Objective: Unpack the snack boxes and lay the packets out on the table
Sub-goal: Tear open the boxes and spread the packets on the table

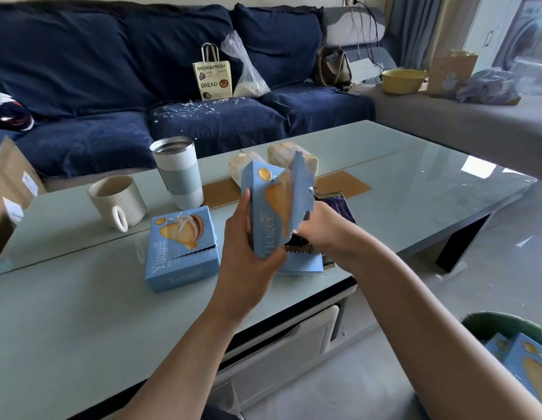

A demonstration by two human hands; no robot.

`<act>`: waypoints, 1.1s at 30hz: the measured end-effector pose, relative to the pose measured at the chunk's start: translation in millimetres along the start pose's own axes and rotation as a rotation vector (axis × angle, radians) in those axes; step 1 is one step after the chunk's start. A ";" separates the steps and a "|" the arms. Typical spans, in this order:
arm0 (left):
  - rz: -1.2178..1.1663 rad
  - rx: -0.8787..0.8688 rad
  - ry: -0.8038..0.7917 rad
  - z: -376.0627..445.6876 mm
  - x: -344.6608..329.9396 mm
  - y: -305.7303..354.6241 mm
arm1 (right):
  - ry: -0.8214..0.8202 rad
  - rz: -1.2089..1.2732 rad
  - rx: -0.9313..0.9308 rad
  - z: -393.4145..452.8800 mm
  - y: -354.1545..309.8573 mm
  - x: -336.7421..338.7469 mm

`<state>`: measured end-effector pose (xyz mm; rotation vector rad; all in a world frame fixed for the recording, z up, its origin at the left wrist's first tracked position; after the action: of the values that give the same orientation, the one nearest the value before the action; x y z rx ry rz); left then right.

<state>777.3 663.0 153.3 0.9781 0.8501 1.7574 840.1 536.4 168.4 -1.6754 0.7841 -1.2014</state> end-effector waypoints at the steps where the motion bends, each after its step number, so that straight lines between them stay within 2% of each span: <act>1: 0.028 0.001 -0.018 -0.6 0.3 -2.2 | -0.039 0.026 -0.010 0.7 1.9 1.4; 5: 0.073 0.012 -0.084 -2.5 -0.2 -2.5 | -0.161 0.169 0.001 -2.1 9.3 2.8; 8: 0.094 -0.001 -0.084 -1.0 2.8 -1.8 | -0.138 0.209 -0.024 0.0 14.0 4.7; 10: 0.069 0.004 -0.066 0.5 5.3 -2.0 | -0.126 0.158 -0.028 2.4 14.1 4.0; 13: -0.035 0.021 -0.031 2.1 7.8 0.7 | 0.015 0.083 -0.032 -2.3 0.9 3.2; 17: -0.119 -0.006 0.027 3.0 10.2 12.3 | 0.191 -0.307 0.008 -2.7 -8.7 -3.3; 18: -0.123 -0.017 0.030 2.3 10.0 14.1 | 0.190 -0.313 0.013 -2.3 -8.0 -4.7; 22: -0.107 -0.017 0.044 1.5 10.9 8.7 | 0.044 -0.020 0.049 -4.0 -8.7 -7.1; 25: -0.085 -0.026 0.046 1.0 12.2 7.1 | 0.053 0.138 0.031 -1.2 -4.0 -4.4; 33: -0.064 -0.026 0.008 2.2 13.9 5.2 | 0.052 0.077 -0.110 3.8 2.1 -3.7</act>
<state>773.6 674.5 162.2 0.9170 0.8528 1.7149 842.4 540.0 164.6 -1.6923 0.9540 -1.1702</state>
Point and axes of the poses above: each hand's wrist, its own z-axis towards the middle knuckle, its own x-axis out of the back of the hand, y = z × x, the point moved 6 cm from there along z, towards the middle knuckle, and after that the axes turned 4 degrees about -x, right-handed, at the moved point
